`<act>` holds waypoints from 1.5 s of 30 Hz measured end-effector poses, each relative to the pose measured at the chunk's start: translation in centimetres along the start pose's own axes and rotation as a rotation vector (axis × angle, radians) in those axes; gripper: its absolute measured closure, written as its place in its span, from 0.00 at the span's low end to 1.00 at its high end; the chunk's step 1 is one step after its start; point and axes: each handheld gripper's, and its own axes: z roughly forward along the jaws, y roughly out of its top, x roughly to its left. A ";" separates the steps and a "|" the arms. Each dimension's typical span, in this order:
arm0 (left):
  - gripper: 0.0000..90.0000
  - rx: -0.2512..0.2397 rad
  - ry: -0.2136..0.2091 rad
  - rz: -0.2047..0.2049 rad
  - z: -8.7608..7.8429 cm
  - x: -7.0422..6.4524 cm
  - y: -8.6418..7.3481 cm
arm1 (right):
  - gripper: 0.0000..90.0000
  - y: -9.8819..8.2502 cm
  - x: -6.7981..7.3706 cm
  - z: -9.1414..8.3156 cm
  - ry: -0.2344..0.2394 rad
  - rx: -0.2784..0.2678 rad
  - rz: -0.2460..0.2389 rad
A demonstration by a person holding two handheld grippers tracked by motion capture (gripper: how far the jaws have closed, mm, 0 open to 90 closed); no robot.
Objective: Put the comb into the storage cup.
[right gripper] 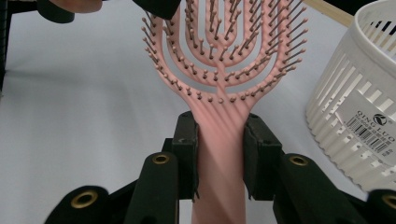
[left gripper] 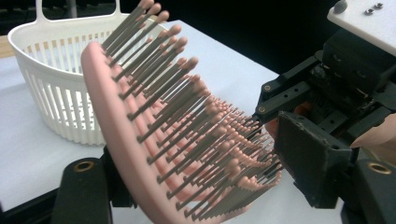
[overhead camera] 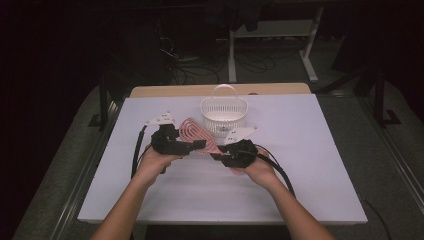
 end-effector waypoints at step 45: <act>0.65 -0.013 -0.021 -0.027 -0.2 0.0 0.2 | 0.76 0.1 0.8 1.1 -0.052 0.036 -0.030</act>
